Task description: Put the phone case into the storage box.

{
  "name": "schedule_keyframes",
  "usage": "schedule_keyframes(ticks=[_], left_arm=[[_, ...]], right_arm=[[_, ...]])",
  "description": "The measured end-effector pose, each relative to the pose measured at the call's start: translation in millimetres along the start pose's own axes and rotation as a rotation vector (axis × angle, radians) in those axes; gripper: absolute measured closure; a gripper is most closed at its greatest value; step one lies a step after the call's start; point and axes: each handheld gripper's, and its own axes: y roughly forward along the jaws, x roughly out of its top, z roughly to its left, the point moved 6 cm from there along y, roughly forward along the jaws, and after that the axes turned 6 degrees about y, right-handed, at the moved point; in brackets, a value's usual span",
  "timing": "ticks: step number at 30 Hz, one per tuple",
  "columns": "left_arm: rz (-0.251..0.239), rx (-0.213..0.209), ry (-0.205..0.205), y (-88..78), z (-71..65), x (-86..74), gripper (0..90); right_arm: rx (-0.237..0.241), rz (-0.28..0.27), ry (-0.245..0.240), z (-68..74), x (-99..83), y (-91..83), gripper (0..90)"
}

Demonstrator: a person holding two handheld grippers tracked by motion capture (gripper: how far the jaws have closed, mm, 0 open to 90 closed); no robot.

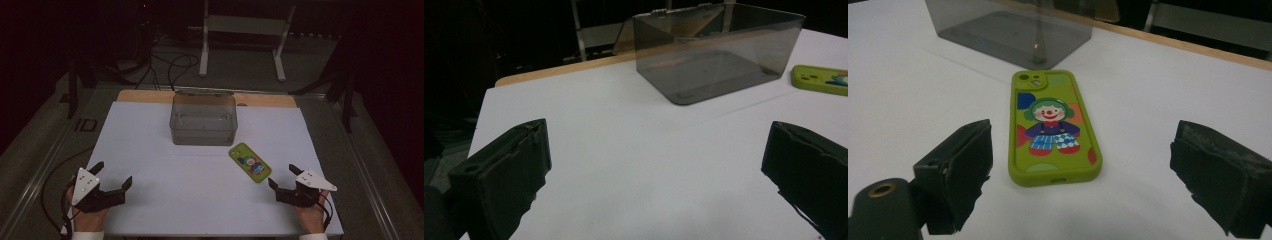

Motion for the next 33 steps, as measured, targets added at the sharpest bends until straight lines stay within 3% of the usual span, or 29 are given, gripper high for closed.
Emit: schedule_keyframes(ticks=[15, 20, 24, 29, 33], left_arm=[[0.028, 0.018, 0.017, 5.8, 0.1, -6.9, 0.0], [0.024, 0.021, 0.006, 6.2, 3.4, -8.1, 0.0], [0.022, 0.029, 0.004, 6.3, 5.0, -8.8, 0.0], [0.018, 0.033, 0.005, 6.5, 4.1, -8.6, 0.0], [0.017, 0.029, 0.001, 7.0, 3.9, -9.2, 0.0]], right_arm=[[-0.001, 0.031, 0.019, -2.5, -2.0, 3.8, 10.1], [0.019, 0.066, 0.053, -1.2, -1.6, 10.1, 8.8], [0.024, 0.075, 0.049, -0.5, 3.7, 10.9, 8.7], [0.043, 0.089, 0.089, -0.4, 14.6, 14.6, 8.7], [0.041, 0.107, 0.072, -0.4, 19.0, 20.4, 8.7]])
